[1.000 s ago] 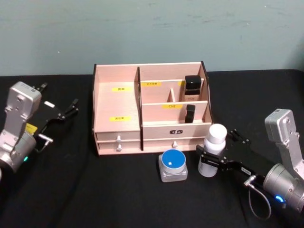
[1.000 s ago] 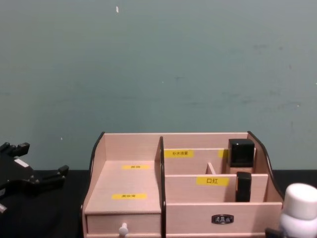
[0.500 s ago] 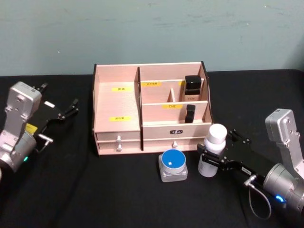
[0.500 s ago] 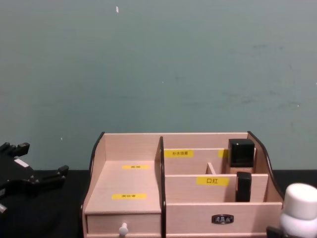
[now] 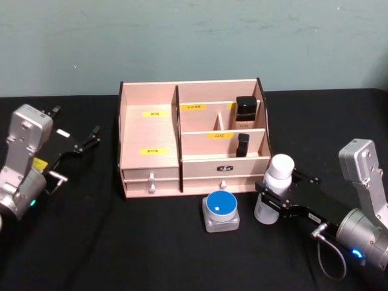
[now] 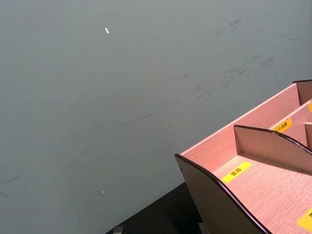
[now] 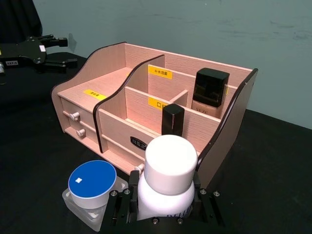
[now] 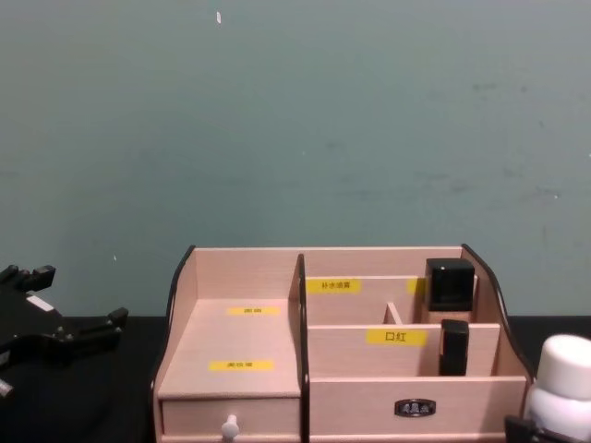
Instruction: Pick up the facial cleanser and watermelon frost from the table and place them into the tiered storage box.
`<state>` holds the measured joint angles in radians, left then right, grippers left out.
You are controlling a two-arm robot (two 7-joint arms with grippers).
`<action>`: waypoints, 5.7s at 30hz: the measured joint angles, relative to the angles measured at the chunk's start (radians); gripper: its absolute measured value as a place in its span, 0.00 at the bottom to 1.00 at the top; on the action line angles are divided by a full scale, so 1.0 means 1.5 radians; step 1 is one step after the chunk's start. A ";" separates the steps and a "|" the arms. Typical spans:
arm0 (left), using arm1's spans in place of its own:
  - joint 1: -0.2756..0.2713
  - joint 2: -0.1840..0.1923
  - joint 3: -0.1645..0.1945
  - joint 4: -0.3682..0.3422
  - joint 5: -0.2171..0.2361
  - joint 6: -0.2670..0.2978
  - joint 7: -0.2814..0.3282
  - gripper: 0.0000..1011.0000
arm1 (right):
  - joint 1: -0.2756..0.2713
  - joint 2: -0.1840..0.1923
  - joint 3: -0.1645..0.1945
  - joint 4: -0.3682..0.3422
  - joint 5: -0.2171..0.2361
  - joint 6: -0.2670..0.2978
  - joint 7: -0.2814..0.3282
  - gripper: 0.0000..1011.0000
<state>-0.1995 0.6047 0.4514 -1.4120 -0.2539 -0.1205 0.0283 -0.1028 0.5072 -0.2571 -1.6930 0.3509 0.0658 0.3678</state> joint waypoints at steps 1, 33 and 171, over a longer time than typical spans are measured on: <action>0.000 0.000 0.000 0.000 0.000 0.000 0.000 0.99 | 0.000 0.000 0.000 0.000 0.000 0.000 0.000 0.59; 0.000 0.000 0.000 0.000 0.000 0.000 0.000 0.99 | 0.094 0.003 -0.039 -0.055 0.045 0.015 0.049 0.59; 0.000 0.000 0.000 0.000 0.000 0.000 0.000 0.99 | 0.405 -0.155 -0.151 0.310 -0.040 0.034 0.064 0.59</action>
<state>-0.1995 0.6047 0.4514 -1.4120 -0.2539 -0.1206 0.0283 0.5049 0.2744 -0.4839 -1.2286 0.2914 0.1162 0.4639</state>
